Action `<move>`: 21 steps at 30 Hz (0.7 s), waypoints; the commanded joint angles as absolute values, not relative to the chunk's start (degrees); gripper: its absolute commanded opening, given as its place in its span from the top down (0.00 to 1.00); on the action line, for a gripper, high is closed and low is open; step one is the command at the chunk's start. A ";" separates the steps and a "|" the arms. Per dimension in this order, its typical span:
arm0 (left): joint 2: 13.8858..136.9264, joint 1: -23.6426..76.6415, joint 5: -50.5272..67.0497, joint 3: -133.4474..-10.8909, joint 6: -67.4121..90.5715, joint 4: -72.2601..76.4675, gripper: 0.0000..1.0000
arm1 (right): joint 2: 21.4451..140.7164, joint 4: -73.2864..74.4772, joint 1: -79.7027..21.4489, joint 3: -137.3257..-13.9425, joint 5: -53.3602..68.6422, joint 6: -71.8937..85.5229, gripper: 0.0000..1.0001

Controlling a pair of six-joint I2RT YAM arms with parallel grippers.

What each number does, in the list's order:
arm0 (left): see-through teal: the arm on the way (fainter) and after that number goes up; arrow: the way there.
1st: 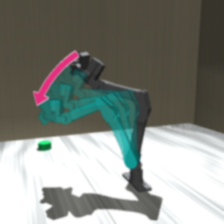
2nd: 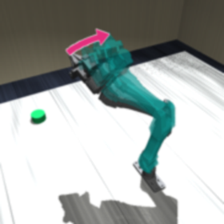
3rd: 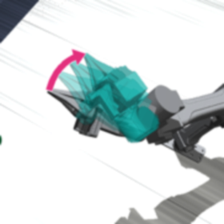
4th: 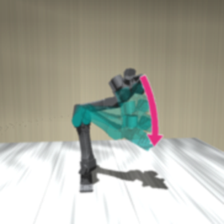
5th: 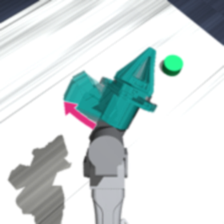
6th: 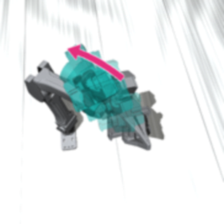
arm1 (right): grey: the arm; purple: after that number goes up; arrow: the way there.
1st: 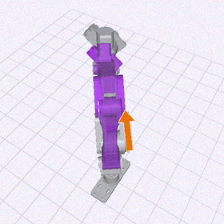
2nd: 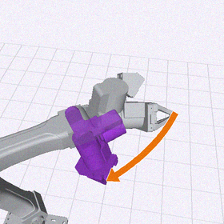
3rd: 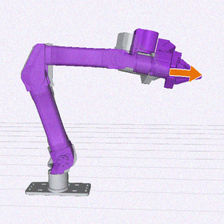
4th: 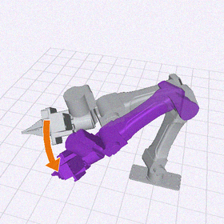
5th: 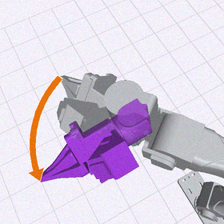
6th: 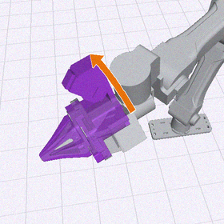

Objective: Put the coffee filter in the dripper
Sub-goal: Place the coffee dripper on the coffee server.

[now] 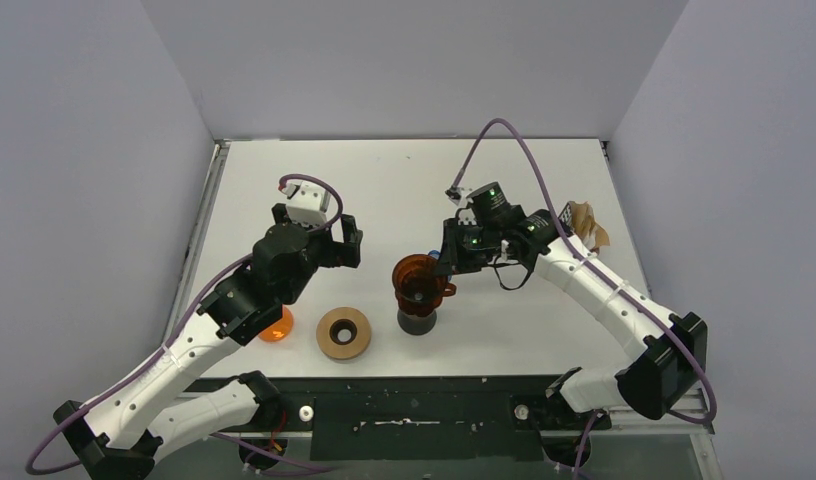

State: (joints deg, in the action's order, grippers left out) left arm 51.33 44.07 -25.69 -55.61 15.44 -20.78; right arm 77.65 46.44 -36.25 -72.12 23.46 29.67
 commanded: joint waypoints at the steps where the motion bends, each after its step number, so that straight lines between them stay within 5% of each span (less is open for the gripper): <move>1: 50.10 43.68 -25.35 -55.93 15.73 -18.36 0.12 | 77.87 43.89 -37.23 -74.44 23.13 30.77 1.00; 11: 50.00 43.68 -24.98 -55.95 15.82 -18.19 0.12 | 78.59 44.30 -38.35 -74.69 21.38 31.04 1.00; 21: 50.00 43.70 -24.85 -55.86 15.91 -18.33 0.12 | 78.86 45.26 -39.77 -75.88 19.91 30.68 0.71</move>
